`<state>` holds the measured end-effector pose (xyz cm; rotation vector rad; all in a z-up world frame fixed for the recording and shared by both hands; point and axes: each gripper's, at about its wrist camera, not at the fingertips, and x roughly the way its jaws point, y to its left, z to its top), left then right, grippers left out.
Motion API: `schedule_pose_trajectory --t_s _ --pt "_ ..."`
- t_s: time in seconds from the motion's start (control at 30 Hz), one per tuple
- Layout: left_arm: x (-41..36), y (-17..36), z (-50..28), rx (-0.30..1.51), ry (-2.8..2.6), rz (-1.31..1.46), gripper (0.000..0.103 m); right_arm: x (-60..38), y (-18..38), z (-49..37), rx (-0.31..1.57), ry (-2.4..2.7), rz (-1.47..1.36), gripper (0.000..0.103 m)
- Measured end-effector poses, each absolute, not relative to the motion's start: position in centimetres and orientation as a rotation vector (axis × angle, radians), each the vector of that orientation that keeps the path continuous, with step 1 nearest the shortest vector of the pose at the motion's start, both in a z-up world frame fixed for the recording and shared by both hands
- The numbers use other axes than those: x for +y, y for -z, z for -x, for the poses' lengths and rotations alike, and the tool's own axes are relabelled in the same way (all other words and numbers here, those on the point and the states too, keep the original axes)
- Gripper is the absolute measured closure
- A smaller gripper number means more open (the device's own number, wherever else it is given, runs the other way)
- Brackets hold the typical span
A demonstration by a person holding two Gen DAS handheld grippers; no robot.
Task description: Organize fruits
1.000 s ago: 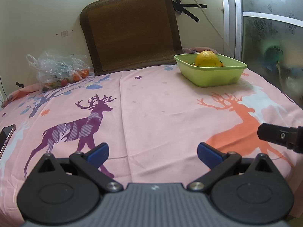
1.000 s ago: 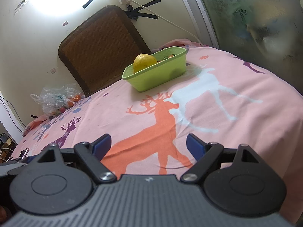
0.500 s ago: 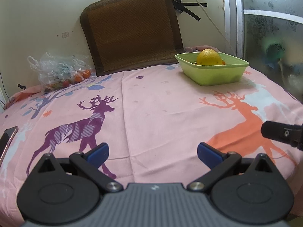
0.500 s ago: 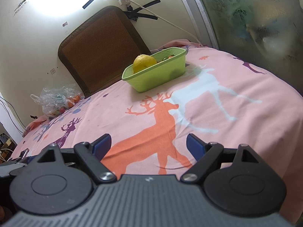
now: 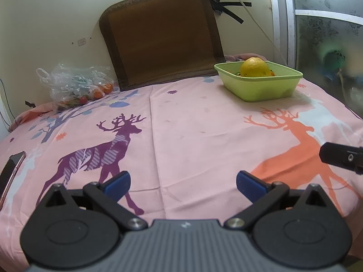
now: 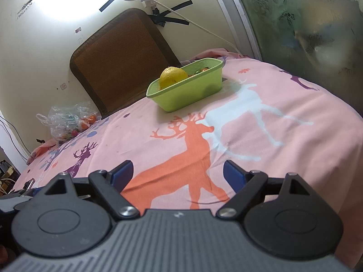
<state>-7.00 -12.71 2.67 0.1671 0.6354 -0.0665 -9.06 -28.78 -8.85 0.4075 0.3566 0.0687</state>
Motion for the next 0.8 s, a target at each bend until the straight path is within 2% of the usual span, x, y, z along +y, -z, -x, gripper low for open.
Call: schedule_pose_trajectory --t_s 0.8 --pt "-12.75 -2.83 7.16 0.614 0.04 -0.188 0.0 -28.82 8.63 9.05 0.351 -0.067 -0.406 0.015"
